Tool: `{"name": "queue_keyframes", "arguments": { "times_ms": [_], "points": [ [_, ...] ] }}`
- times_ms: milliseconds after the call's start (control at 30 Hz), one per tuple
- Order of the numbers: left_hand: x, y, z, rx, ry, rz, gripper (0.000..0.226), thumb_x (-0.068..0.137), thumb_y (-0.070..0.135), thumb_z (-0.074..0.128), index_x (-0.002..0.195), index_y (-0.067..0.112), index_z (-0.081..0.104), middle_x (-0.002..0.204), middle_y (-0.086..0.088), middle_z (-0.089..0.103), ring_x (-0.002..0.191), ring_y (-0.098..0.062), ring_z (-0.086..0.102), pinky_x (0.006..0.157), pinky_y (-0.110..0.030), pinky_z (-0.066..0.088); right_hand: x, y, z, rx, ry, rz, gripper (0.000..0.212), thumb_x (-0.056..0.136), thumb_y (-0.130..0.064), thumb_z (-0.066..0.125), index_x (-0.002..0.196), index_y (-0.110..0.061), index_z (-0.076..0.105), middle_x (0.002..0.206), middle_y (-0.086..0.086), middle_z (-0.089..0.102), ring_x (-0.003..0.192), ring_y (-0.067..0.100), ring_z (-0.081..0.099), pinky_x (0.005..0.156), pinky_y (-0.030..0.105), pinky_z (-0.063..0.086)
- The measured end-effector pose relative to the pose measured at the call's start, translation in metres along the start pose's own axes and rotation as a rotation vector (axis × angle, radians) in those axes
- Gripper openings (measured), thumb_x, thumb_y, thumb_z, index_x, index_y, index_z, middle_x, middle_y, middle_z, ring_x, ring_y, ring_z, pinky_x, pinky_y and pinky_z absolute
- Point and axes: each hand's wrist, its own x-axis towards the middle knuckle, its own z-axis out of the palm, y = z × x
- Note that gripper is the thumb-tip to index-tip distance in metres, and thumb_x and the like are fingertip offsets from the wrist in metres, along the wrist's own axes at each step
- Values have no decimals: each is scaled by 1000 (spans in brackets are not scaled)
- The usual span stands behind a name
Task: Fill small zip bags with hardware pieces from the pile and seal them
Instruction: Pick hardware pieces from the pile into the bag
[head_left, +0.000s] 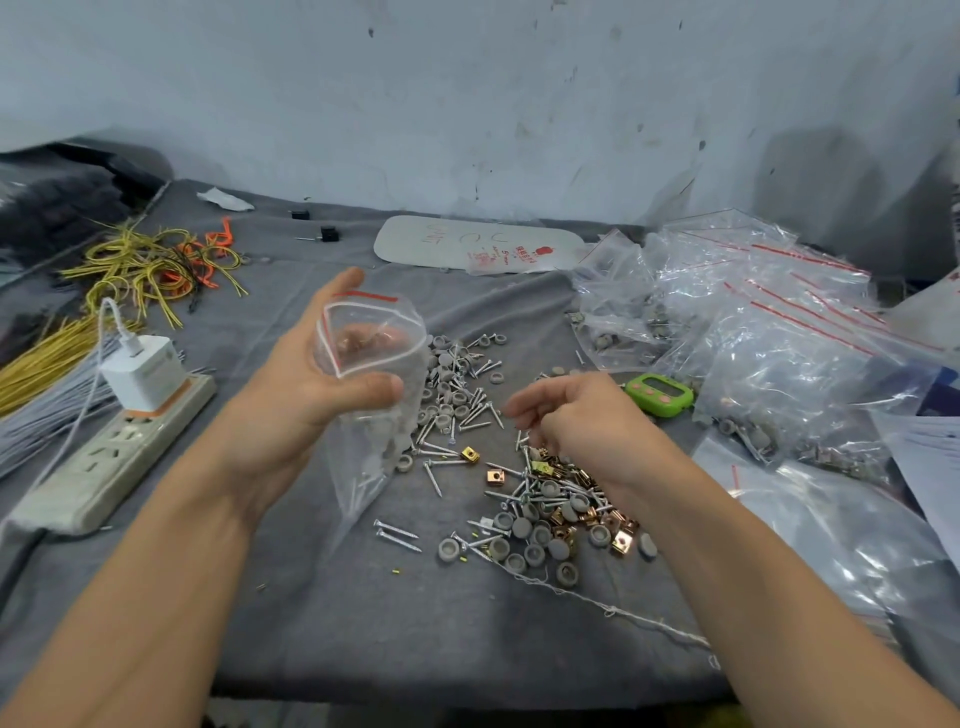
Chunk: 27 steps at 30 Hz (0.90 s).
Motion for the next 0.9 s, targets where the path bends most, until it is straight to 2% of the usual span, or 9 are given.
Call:
{"name": "queue_keyframes", "arguments": {
  "times_ms": [100,233,367,433,533,600,700,800,900],
  "points": [
    [1,0,0,-118,44,4,96,62,3,74,149,31,43,111,0,74,110,-17,69,92,-27,53,-2,0,-1,151,-41,-69,50,81,27,40,90,-6,76,80,6,74,68,13,67,61,22,53],
    [3,-2,-1,-188,97,70,91,64,-1,71,147,26,45,102,2,75,103,-17,70,85,-22,56,-5,-5,-3,405,-12,-117,37,90,21,59,112,-5,71,100,14,78,85,20,78,67,25,61],
    [4,-5,-1,83,201,241,97,62,4,78,149,34,45,95,6,72,103,-14,70,89,-21,53,-11,-17,-5,455,78,-242,24,82,12,75,94,-8,78,84,13,79,74,22,76,64,25,61],
    [2,-6,5,315,175,295,101,64,13,83,150,41,40,97,9,71,103,-4,69,88,-8,47,-14,-25,-2,434,123,-352,25,81,10,77,85,-15,81,77,7,79,66,15,73,62,22,58],
    [-2,-10,26,621,89,290,107,62,31,90,149,54,33,97,22,70,96,15,63,74,5,39,-14,-35,5,310,181,-493,29,78,7,79,81,-22,82,76,-2,79,67,11,73,66,24,60],
    [-5,-14,41,696,30,275,105,59,41,85,148,57,30,98,35,64,90,14,60,72,6,36,-12,-37,11,102,200,-511,23,75,0,83,81,-23,84,71,-12,76,63,4,69,65,21,57],
    [-4,-23,51,759,-35,266,110,63,23,88,150,55,27,109,32,62,99,3,60,77,4,35,-10,-34,18,-198,137,-467,17,76,-12,86,85,-26,85,53,-24,62,50,-8,56,53,4,39],
    [-3,-25,50,742,-18,258,110,60,25,85,148,57,28,104,36,61,91,10,58,76,3,37,-6,-33,14,-222,149,-434,20,81,-12,80,87,-30,85,64,-20,71,57,-10,60,57,3,40],
    [-2,-23,44,686,15,252,103,59,33,77,146,60,29,102,29,65,92,12,60,77,-3,41,-1,-30,-6,-128,284,-403,21,82,-13,77,80,-33,82,69,-21,73,67,-5,69,64,14,54]
  ]
}}
